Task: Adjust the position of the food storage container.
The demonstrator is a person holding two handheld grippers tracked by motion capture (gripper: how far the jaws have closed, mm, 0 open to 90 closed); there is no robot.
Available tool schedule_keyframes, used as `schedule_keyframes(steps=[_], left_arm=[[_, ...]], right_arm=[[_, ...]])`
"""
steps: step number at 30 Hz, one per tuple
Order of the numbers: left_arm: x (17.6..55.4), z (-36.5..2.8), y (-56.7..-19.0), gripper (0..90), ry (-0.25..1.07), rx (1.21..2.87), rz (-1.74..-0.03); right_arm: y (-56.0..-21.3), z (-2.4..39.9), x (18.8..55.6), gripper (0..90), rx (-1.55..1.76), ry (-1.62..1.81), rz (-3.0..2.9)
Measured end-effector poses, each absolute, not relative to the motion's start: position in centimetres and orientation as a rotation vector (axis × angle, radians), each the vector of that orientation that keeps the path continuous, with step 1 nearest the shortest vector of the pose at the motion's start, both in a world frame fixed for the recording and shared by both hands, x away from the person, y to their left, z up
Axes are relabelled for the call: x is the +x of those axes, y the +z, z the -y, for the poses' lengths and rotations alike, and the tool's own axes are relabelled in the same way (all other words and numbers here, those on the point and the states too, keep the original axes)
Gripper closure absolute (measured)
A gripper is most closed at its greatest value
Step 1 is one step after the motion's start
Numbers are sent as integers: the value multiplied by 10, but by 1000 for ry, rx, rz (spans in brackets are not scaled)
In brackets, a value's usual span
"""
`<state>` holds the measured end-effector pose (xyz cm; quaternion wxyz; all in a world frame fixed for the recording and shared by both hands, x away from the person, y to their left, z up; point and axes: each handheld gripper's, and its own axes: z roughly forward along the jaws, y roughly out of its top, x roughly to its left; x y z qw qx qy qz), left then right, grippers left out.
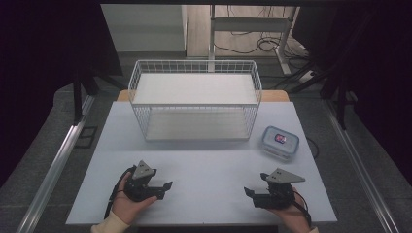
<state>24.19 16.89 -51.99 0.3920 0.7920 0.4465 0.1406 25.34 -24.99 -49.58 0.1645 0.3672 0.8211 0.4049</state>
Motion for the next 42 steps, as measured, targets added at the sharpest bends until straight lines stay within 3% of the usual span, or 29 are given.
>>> schedule_keyframes(steps=[28,37,42], left_arm=[[242,-167,-520,236,370,2032,-1129],[241,-166,-521,237,374,2041,-1126],[241,-165,-522,238,351,2043,-1108]], right_arm=[[-499,247,254,203,1050,1115,-2380],[-495,247,258,271,1052,1121,-2414],[-484,242,266,365,1000,1102,-2457]])
